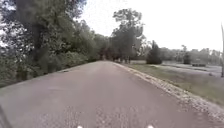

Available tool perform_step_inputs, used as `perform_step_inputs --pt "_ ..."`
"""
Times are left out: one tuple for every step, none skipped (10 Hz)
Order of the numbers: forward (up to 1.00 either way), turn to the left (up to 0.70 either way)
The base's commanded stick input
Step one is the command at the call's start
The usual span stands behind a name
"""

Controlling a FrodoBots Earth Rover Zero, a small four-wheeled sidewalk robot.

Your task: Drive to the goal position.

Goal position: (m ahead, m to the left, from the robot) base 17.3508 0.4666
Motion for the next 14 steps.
perform_step_inputs --pt "0.70 0.00" --pt "0.70 0.00" --pt "0.70 0.00" --pt "0.70 0.00" --pt "0.70 0.00" --pt "0.70 0.00" --pt "0.70 0.00" --pt "0.70 0.00" --pt "0.70 0.00" --pt "0.70 0.00" --pt "0.70 0.00" --pt "0.70 0.00" --pt "0.70 -0.05" --pt "0.70 -0.16"
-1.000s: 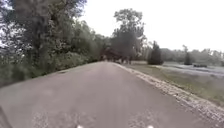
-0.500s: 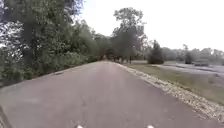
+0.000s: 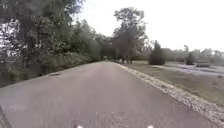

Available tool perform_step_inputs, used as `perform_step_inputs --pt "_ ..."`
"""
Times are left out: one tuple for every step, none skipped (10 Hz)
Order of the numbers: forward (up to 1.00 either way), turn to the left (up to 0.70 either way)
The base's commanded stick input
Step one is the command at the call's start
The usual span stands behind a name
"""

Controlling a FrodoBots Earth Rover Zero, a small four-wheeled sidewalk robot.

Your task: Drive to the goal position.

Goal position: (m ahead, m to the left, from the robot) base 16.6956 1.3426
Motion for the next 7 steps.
perform_step_inputs --pt "0.70 -0.17" --pt "0.70 0.00" --pt "0.70 0.00" --pt "0.70 0.00" --pt "0.70 0.00" --pt "0.70 0.00" --pt "0.70 0.00"
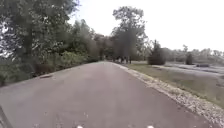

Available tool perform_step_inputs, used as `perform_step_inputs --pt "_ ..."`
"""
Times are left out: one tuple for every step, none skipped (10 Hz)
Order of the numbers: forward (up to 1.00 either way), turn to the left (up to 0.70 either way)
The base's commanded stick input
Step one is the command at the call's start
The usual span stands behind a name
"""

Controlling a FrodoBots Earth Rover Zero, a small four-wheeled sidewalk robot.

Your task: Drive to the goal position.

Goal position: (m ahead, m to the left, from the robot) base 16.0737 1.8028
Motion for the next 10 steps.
perform_step_inputs --pt "0.70 0.00" --pt "0.70 0.00" --pt "0.70 0.00" --pt "0.70 0.00" --pt "0.70 0.00" --pt "0.70 0.00" --pt "0.70 0.00" --pt "0.70 0.00" --pt "0.70 0.00" --pt "0.70 0.00"
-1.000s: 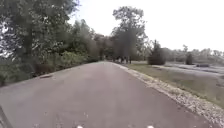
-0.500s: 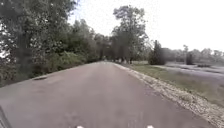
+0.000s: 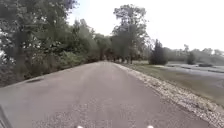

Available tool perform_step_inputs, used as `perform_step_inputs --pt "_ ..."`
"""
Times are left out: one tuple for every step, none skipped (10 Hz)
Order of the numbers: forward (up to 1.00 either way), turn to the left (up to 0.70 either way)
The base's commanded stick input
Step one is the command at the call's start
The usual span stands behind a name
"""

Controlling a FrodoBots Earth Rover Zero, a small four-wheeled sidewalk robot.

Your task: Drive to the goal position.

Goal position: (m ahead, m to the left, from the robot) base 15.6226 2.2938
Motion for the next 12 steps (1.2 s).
perform_step_inputs --pt "0.70 0.00" --pt "0.70 0.00" --pt "0.70 0.00" --pt "0.70 0.00" --pt "0.70 0.00" --pt "0.70 0.00" --pt "0.70 0.00" --pt "0.70 0.00" --pt "0.70 0.00" --pt "0.70 0.00" --pt "0.70 0.00" --pt "0.70 0.00"
